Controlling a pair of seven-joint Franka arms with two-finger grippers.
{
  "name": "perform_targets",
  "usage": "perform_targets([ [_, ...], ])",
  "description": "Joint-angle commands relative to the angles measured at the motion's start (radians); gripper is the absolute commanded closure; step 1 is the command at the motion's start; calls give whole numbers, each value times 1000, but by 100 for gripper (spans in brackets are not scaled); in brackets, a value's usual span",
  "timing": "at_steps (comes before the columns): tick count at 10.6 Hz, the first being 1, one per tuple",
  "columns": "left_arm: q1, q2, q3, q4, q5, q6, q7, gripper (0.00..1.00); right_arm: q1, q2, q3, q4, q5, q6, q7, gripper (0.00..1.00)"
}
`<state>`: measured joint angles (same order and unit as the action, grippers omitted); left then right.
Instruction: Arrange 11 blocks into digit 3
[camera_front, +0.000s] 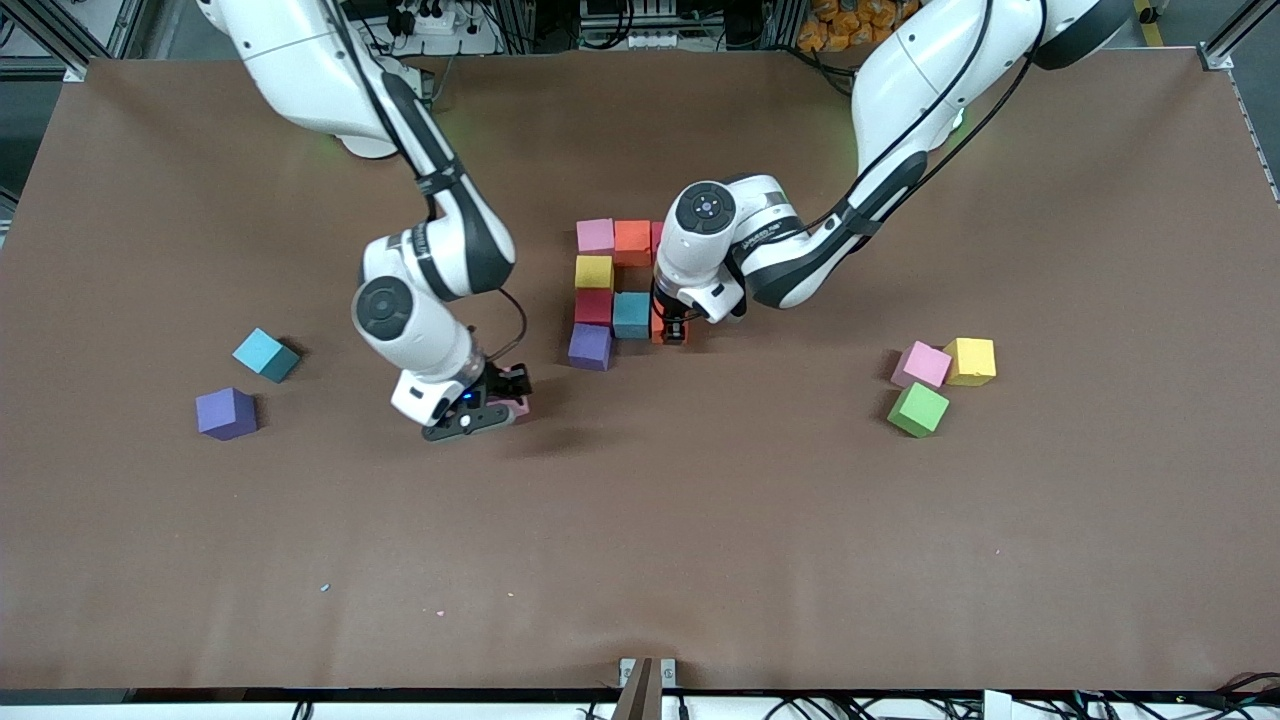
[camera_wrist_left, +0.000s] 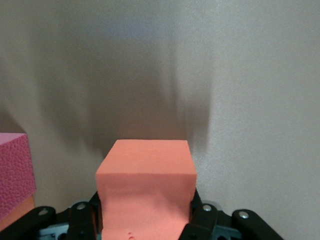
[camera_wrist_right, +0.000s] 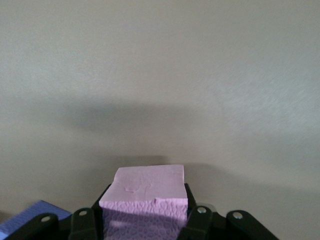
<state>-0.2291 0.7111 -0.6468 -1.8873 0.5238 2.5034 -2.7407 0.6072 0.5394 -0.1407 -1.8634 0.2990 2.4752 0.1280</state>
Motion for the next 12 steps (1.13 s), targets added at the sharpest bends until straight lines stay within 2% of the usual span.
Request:
perform_targets([
  [1,-19,2,12,13,36,5,-117,100,41,36,-13,42,12,-2,176,55],
  [6,-10,-2,12,10,27,3,-119,100,130,82,-17,104,11,-4,484,55],
  [9,-15,-2,12,11,24,3,-120,100,157,123,-60,142,3,-4,495,55],
  [12,-16,-2,12,10,22,2,-120,100,157,134,-63,154,0,-4,498,55],
])
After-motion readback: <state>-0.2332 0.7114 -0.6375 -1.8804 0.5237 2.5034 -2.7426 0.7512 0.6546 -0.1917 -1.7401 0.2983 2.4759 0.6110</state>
